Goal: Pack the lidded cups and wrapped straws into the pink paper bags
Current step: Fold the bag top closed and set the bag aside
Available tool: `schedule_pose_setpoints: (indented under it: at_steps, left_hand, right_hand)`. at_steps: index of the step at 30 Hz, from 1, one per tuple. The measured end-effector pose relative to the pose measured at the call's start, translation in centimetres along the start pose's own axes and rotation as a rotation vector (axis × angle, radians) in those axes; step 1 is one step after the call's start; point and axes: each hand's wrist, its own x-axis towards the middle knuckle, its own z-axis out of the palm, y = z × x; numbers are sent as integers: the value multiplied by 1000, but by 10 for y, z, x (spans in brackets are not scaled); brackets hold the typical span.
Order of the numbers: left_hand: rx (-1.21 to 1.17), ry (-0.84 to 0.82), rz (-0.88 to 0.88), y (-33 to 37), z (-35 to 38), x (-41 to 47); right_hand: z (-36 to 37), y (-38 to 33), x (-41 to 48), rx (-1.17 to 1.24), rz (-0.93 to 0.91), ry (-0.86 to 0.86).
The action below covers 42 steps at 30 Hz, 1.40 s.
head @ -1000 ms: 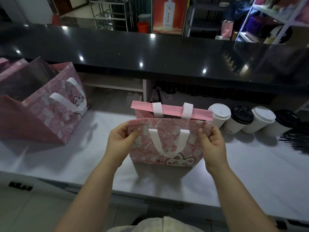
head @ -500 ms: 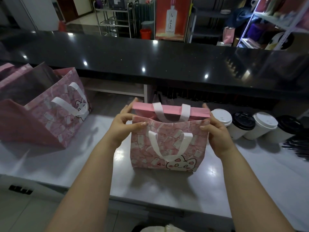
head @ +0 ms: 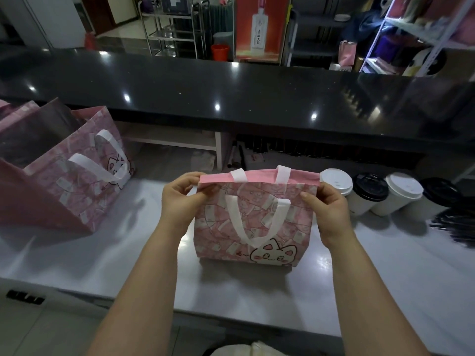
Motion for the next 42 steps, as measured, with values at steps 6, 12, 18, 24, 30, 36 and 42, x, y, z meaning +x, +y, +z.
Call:
schedule_pose_setpoints:
  at_steps: [6, 12, 18, 24, 30, 36, 42]
  left_hand:
    - [76, 18, 60, -1, 2, 0]
    - [102, 89, 130, -4, 9, 1]
    - [138, 180, 156, -10, 16, -2]
    - [132, 240, 165, -13, 16, 0]
    - [133, 211, 159, -15, 15, 0]
    - [47, 122, 72, -11, 11, 3]
    - [169, 34, 89, -4, 8, 6]
  right_hand:
    - [-7, -20, 3, -12, 14, -195]
    - [1, -40, 8, -89, 42, -229]
    - [-4, -39, 14, -139, 25, -348]
    - [-28, -35, 14, -110, 41, -531]
    - [-14, -18, 10, -107, -133, -160]
    - [2, -2, 9, -92, -177, 59]
    - [-16, -39, 16, -503, -286, -116]
